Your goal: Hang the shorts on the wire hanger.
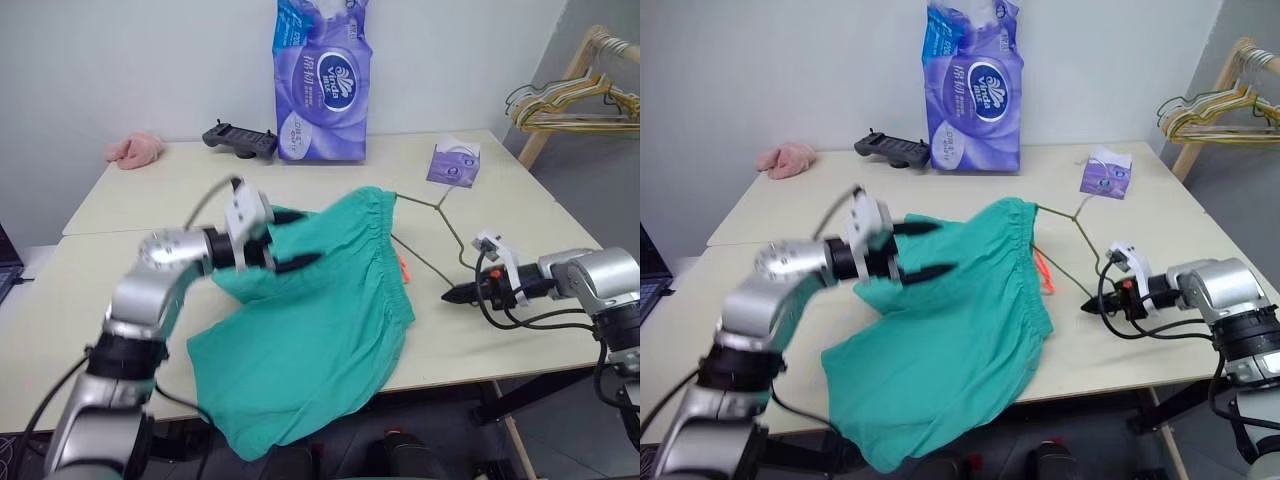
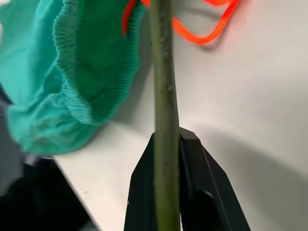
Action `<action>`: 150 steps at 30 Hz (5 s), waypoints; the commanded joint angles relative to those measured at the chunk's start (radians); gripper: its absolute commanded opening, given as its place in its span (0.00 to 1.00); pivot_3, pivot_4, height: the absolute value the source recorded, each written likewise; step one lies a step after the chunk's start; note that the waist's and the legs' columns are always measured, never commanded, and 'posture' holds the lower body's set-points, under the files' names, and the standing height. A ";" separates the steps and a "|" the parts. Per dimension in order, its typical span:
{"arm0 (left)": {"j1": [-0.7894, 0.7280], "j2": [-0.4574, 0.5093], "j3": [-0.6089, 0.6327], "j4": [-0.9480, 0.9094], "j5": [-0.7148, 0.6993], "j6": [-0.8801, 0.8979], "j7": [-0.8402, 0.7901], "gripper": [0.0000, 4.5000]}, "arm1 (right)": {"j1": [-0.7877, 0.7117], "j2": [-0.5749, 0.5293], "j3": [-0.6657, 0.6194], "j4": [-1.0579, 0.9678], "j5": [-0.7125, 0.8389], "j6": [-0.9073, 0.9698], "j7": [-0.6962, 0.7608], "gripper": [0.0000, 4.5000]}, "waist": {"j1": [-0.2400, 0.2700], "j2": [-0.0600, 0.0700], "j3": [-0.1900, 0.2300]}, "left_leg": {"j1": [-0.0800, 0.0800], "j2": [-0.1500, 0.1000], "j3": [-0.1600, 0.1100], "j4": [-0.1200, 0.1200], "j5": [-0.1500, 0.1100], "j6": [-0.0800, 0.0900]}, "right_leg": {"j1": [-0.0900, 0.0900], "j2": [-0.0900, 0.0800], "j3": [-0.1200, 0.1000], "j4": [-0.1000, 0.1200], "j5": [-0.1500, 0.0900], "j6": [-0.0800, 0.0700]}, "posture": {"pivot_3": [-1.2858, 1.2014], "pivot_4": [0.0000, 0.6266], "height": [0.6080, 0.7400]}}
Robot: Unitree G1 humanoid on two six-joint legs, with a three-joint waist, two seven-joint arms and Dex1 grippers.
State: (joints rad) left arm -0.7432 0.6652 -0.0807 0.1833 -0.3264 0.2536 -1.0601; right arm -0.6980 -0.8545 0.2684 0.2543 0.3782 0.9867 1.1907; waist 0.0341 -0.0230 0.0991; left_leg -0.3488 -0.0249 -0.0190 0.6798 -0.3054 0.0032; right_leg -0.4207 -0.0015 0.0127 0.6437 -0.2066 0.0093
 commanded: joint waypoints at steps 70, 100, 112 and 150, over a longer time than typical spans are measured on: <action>-0.670 -0.236 -0.111 1.089 0.589 -0.600 -0.099 0.54 | -0.255 0.158 0.076 -0.393 -0.471 -0.319 -0.193 0.00 | -0.011 0.000 -0.001 | -0.024 -0.002 0.001 0.017 -0.001 0.001 | -0.024 -0.002 0.001 0.018 0.006 -0.005 | 0.54 0.06 1.00; -0.674 -0.238 -0.135 1.093 0.619 -0.603 -0.123 0.34 | -0.259 0.158 0.066 -0.397 -0.470 -0.314 -0.193 0.00 | -0.011 0.000 -0.001 | -0.024 -0.003 0.001 0.017 -0.001 0.001 | -0.024 -0.002 0.001 0.018 0.006 -0.005 | 0.53 0.05 1.00; -0.670 -0.231 -0.130 1.091 0.616 -0.605 -0.139 0.01 | -0.259 0.163 0.066 -0.401 -0.467 -0.314 -0.195 0.00 | -0.011 0.000 -0.001 | -0.024 -0.003 0.001 0.017 -0.001 0.001 | -0.024 -0.002 0.001 0.018 0.006 -0.005 | 0.54 0.06 1.00; -0.413 -0.079 -0.143 0.936 0.555 -0.572 -0.163 0.00 | -0.213 0.079 -0.205 -0.542 -0.164 0.122 -0.424 1.00 | -0.009 -0.001 -0.005 | -0.023 -0.004 0.000 0.018 -0.002 0.003 | -0.023 -0.006 0.000 0.019 0.005 -0.005 | 0.54 0.06 1.00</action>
State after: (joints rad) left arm -1.1110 0.5781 -0.2327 1.1590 0.2397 -0.3153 -1.2311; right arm -0.8811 -0.7741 0.0705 -0.2936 0.2229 1.1701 0.7862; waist 0.0250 -0.0240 0.0943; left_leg -0.3718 -0.0291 -0.0189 0.6980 -0.3071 0.0063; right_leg -0.4430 -0.0066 0.0127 0.6624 -0.2010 0.0050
